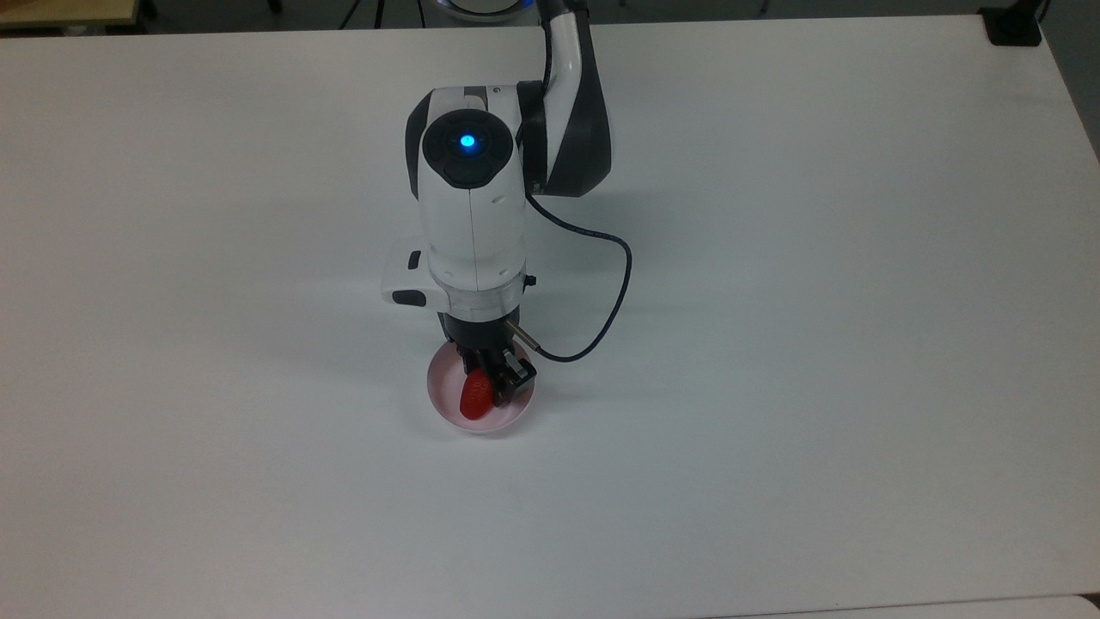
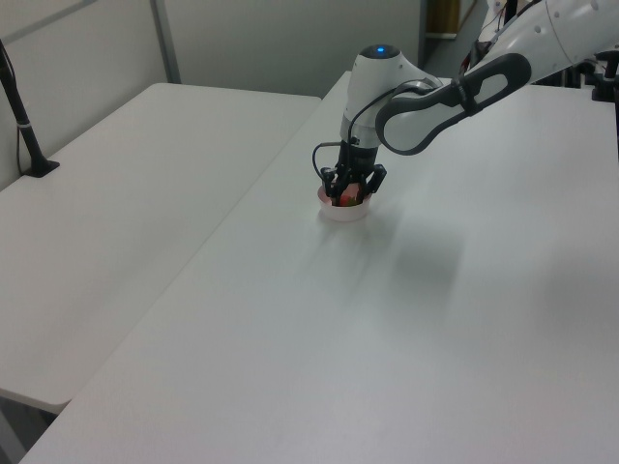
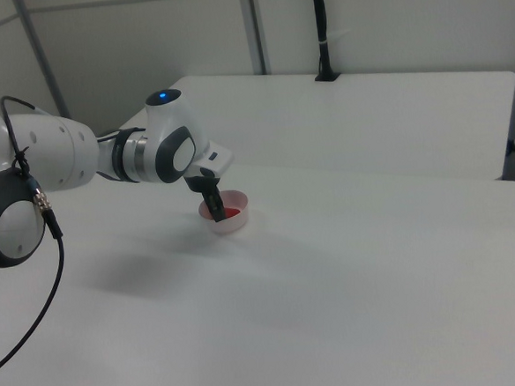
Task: Pick up strawberry from bowl
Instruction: 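Lift the strawberry out of the bowl and carry it away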
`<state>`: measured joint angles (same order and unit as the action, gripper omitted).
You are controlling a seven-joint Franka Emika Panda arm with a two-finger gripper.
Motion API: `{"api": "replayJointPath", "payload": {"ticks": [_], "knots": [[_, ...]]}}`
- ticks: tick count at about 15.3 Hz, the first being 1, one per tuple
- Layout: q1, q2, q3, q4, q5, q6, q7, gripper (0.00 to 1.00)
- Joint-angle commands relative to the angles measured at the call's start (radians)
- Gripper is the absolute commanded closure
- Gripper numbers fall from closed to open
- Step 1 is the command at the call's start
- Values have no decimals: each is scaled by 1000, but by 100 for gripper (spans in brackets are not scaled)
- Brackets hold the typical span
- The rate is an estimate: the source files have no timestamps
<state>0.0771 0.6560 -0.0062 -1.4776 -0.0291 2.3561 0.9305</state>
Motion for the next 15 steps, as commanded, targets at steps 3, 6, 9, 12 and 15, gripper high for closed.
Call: {"api": "replayJointPath", "payload": {"ticks": [3, 6, 9, 12, 15], "knots": [[-7, -64, -11, 6, 9, 9, -12, 67], [-13, -101, -11, 8, 18, -76, -54, 67], [-22, -147, -8, 3, 12, -158, -171, 67], [-49, -167, -14, 3, 12, -262, -449, 67], [-123, -176, -14, -3, 12, -302, -700, 67]]}}
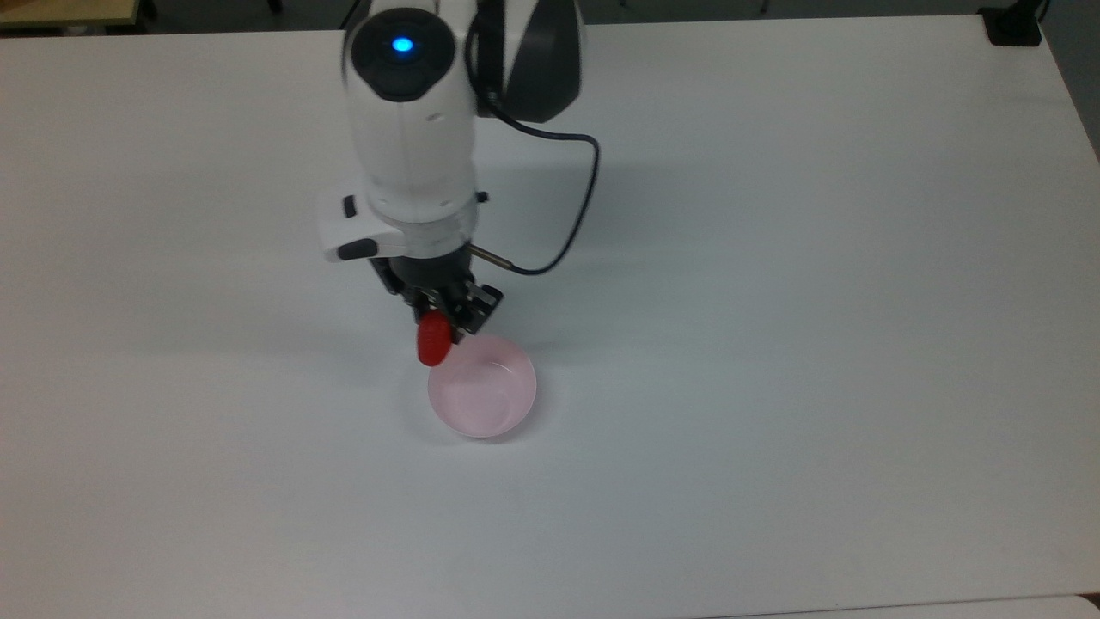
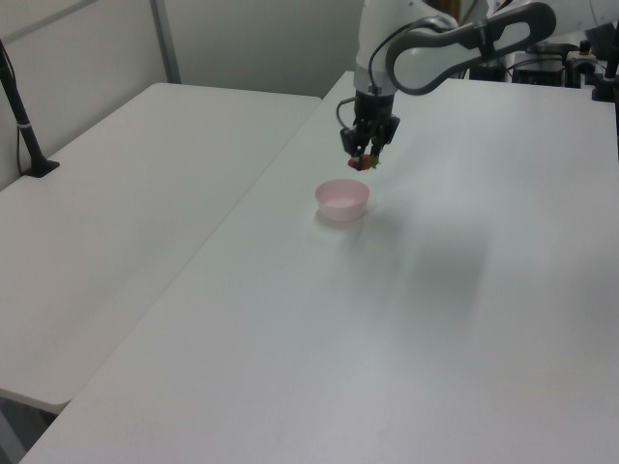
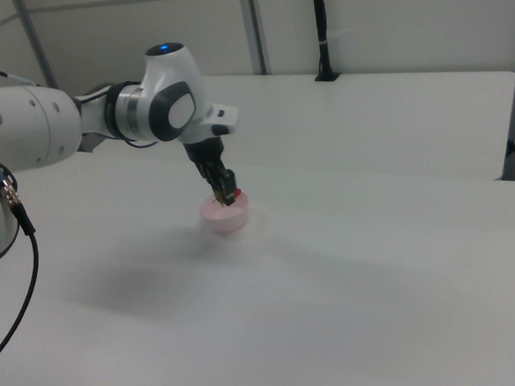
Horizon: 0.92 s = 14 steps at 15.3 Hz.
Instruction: Pick up strawberry from bowl
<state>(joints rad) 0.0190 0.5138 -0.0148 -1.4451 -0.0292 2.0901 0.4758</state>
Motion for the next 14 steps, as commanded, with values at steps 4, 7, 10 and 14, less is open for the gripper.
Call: {"api": "replayJointPath", "payload": {"ticks": [4, 7, 10, 14], "knots": [[-178, -26, -5, -66, 8, -33, -556, 65], [-247, -5, -7, -86, 2, -21, -696, 64], [-292, 26, -7, -86, -37, -4, -734, 59], [-301, 42, -7, -87, -40, 18, -729, 41]]}}
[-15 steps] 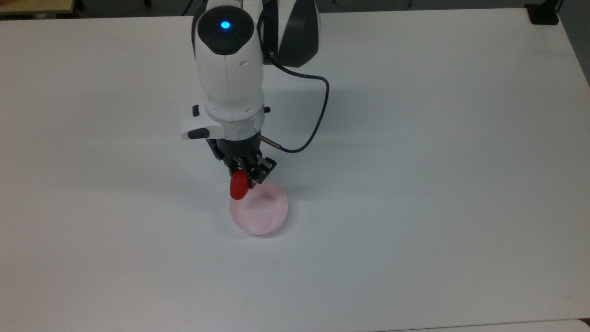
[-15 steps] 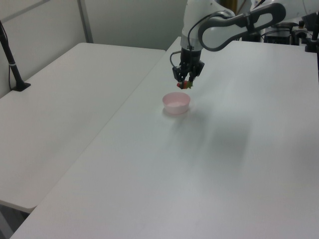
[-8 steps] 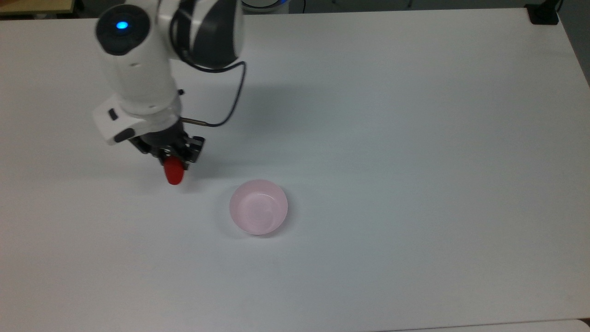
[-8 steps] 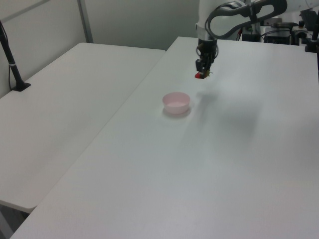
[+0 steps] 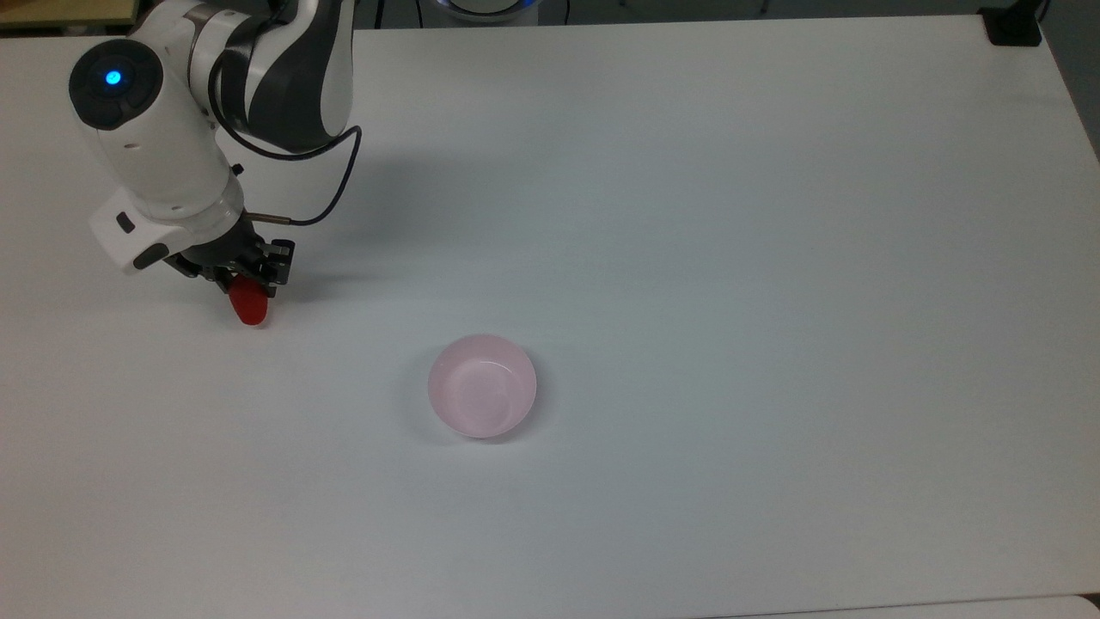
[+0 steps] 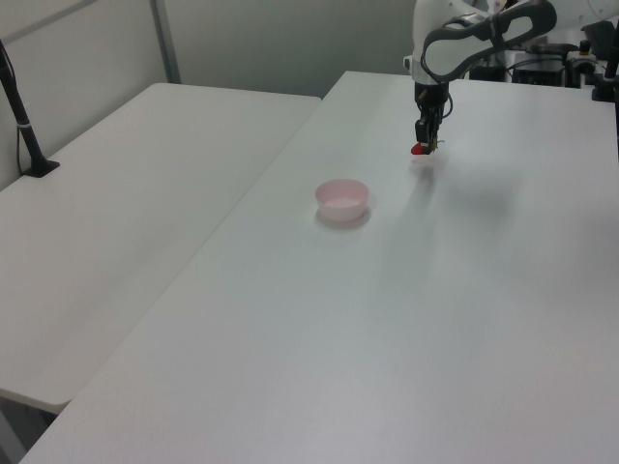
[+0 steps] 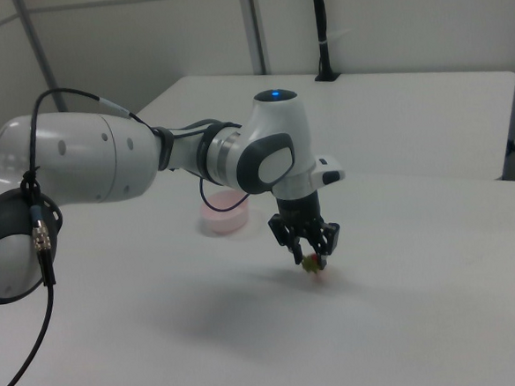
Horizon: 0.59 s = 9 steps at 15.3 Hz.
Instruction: Pick up strawberry from bowl
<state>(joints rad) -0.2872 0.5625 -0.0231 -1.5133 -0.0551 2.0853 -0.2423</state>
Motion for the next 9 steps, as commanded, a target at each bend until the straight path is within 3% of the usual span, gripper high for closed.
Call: {"api": "replayJointPath", "payload": {"ticks": [1, 2, 3, 6, 9], "knots": [[7, -9, 2, -19, -14, 22, -8, 30], [7, -10, 2, -19, -14, 21, -5, 12], [10, -15, 2, -18, -14, 18, -5, 0], [25, -53, 2, -13, -15, 3, 1, 0], [94, -134, -1, -11, -15, -86, 98, 0]]}}
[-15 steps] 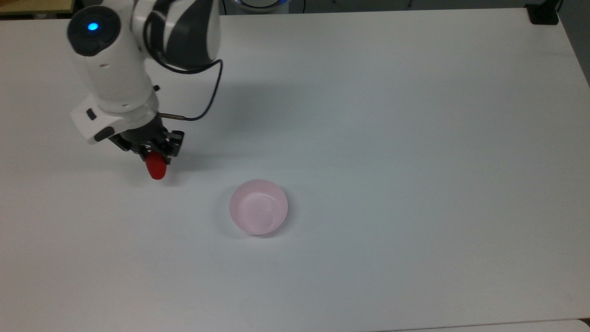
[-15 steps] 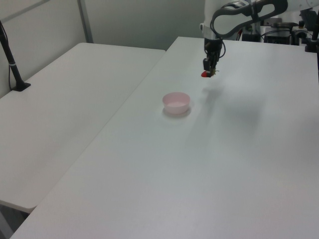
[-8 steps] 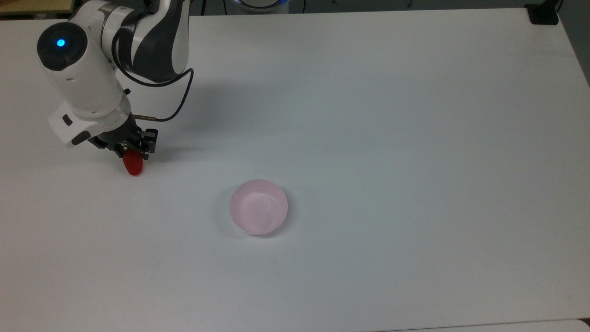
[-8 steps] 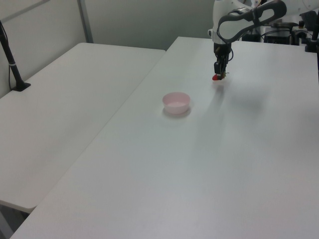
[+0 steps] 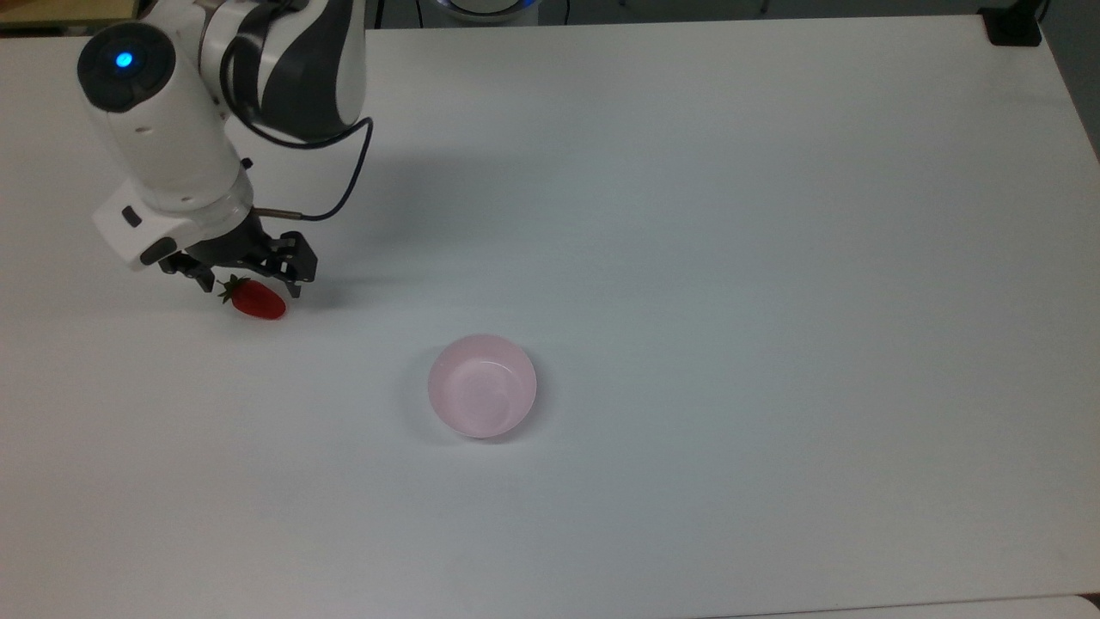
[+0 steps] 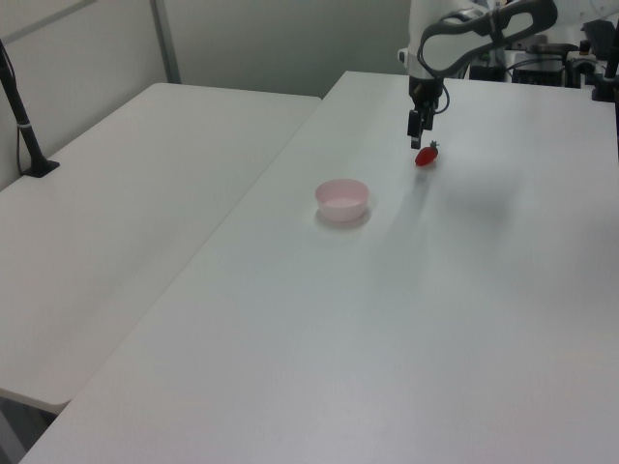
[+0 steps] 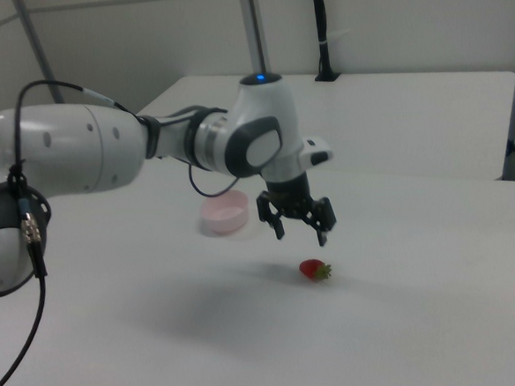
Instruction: Pick up strawberry from bowl
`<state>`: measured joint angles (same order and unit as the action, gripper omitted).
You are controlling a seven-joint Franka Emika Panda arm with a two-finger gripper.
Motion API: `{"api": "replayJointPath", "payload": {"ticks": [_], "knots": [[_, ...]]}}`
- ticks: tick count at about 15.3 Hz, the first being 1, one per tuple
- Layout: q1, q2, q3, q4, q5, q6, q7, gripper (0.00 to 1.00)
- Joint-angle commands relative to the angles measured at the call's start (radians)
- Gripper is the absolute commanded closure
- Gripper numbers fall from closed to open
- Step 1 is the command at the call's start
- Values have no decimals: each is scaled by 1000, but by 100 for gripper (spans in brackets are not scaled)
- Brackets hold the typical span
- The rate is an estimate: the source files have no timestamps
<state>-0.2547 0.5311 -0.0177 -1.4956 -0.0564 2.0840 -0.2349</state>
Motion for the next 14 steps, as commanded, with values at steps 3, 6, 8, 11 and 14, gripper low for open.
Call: {"api": "replayJointPath", "payload": {"ticks": [3, 6, 8, 11, 14], "knots": [[142, -209, -8, -31, -14, -218, 202, 0], [222, -321, -10, -37, -13, -358, 318, 0], [276, -379, -11, -38, -13, -439, 325, 0], [296, -443, -11, -76, -13, -483, 354, 0], [293, -451, -10, -87, -14, -475, 356, 0]]}}
